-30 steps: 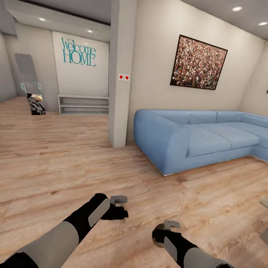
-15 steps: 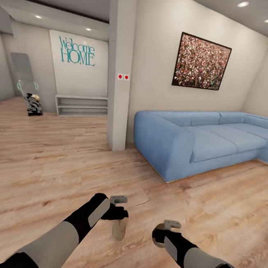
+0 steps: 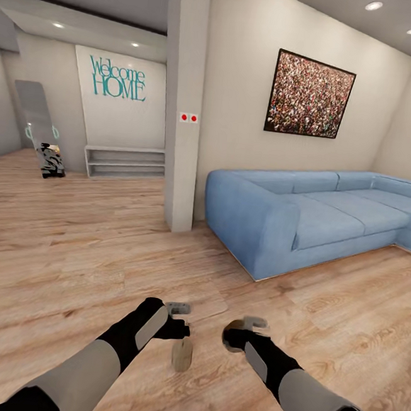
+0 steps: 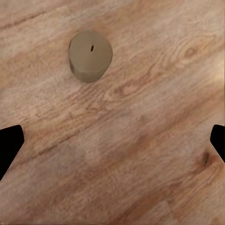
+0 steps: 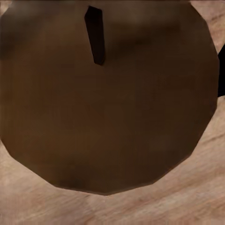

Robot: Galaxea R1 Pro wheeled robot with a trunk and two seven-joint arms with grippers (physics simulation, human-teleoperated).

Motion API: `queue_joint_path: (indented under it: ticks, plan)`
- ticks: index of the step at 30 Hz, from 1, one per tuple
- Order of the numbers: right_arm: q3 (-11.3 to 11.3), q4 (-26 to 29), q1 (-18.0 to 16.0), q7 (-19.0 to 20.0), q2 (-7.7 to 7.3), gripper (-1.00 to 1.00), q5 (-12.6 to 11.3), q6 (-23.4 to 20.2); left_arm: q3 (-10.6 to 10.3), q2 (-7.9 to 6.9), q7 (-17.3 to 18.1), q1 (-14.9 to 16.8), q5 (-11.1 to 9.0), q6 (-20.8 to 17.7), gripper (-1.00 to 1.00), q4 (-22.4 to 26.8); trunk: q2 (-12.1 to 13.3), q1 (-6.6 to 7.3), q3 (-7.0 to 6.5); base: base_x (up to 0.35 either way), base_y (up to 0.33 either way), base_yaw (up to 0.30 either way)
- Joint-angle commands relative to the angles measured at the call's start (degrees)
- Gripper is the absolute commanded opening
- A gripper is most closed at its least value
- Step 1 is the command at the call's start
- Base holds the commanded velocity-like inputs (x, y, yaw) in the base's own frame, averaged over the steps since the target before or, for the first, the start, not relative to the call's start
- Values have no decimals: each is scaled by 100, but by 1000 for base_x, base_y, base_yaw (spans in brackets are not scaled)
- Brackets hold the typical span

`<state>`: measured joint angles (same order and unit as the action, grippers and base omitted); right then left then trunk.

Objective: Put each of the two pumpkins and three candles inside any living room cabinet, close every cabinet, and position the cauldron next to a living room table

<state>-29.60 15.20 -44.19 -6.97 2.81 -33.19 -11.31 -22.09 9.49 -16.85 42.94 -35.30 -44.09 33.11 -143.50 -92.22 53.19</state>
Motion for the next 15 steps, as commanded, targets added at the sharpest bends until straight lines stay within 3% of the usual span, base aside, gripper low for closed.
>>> queue_joint_path:
  ticks: [1, 2, 5, 6, 9, 15]
  plan:
    - [-44, 77, -1, -51, -9, -100, -37, -151, -23, -5, -56, 4, -33, -10, 100, -26, -2, 1, 7, 0, 0, 0]
    - [-31, 502, -1, -58, -31, -100, -42, -551, -24, -7, -58, 4, 55, -4, 100, -113, -2, 1, 7, 0, 0, 0]
    - [12, 1060, -2, -64, -172, -100, -47, -1036, -24, -8, -57, 4, 142, 6, 100, -184, -2, 1, 7, 0, 0, 0]
    - [78, 1449, -2, -66, -303, -100, -53, -1293, -24, -4, -56, 4, 172, 14, 100, -233, -2, 1, 7, 0, 0, 0]
    - [302, 2110, -2, -72, -472, -100, -59, -1627, -24, 7, -56, 4, 198, 32, 100, -412, -2, 1, 7, 0, 0, 0]
    - [684, 3175, 4, -85, -577, -100, -56, -2461, -38, 18, -52, 4, 207, 66, 100, -560, -2, 1, 7, 0, 0, 0]
